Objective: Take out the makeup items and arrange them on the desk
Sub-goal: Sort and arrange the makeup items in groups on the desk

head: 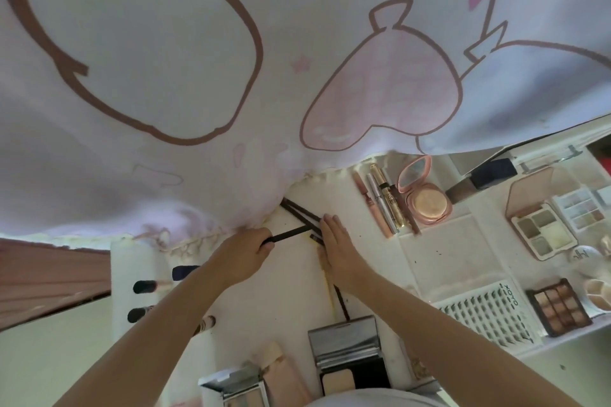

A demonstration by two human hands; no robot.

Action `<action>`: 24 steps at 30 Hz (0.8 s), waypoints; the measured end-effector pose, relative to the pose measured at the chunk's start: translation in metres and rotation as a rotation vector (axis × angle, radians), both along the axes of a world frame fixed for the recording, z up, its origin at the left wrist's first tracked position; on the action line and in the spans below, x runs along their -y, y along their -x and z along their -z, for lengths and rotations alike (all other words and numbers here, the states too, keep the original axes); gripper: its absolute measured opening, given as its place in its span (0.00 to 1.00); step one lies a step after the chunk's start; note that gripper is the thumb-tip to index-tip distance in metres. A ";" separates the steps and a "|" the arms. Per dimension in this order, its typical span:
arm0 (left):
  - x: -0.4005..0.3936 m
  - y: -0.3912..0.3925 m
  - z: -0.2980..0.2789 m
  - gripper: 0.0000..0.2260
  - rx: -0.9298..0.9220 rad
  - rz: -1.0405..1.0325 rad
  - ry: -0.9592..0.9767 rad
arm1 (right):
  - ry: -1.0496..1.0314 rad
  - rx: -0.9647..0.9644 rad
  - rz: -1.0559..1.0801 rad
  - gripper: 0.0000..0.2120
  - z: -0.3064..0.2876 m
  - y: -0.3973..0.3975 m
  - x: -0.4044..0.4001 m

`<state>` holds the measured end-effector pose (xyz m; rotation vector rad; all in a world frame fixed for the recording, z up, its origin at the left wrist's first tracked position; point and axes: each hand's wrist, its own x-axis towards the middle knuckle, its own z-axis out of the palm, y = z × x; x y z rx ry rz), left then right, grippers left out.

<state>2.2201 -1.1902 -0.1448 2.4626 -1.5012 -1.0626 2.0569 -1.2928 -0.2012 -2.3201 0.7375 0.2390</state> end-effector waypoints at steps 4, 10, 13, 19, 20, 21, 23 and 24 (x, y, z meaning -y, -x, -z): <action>0.005 0.001 0.003 0.07 0.019 -0.039 0.063 | -0.162 0.079 0.133 0.21 -0.005 -0.002 -0.013; 0.026 0.015 0.010 0.08 0.018 0.003 0.046 | 0.184 -0.085 0.161 0.18 -0.006 0.028 0.017; 0.053 0.028 0.013 0.10 0.081 0.090 0.043 | 0.179 -0.255 0.102 0.20 -0.004 0.045 0.028; 0.110 0.046 0.025 0.11 0.303 0.337 0.016 | 0.127 -0.341 0.002 0.12 -0.004 0.055 0.028; 0.117 0.048 0.029 0.12 0.328 0.373 0.010 | 0.100 -0.348 0.003 0.12 -0.006 0.055 0.028; 0.122 0.051 0.031 0.13 0.356 0.408 -0.007 | 0.070 -0.350 0.010 0.13 -0.007 0.056 0.027; 0.131 0.057 0.036 0.14 0.391 0.455 -0.037 | 0.010 -0.333 0.016 0.13 -0.011 0.057 0.027; 0.135 0.061 0.038 0.15 0.394 0.462 -0.037 | -0.019 -0.318 0.016 0.12 -0.012 0.058 0.027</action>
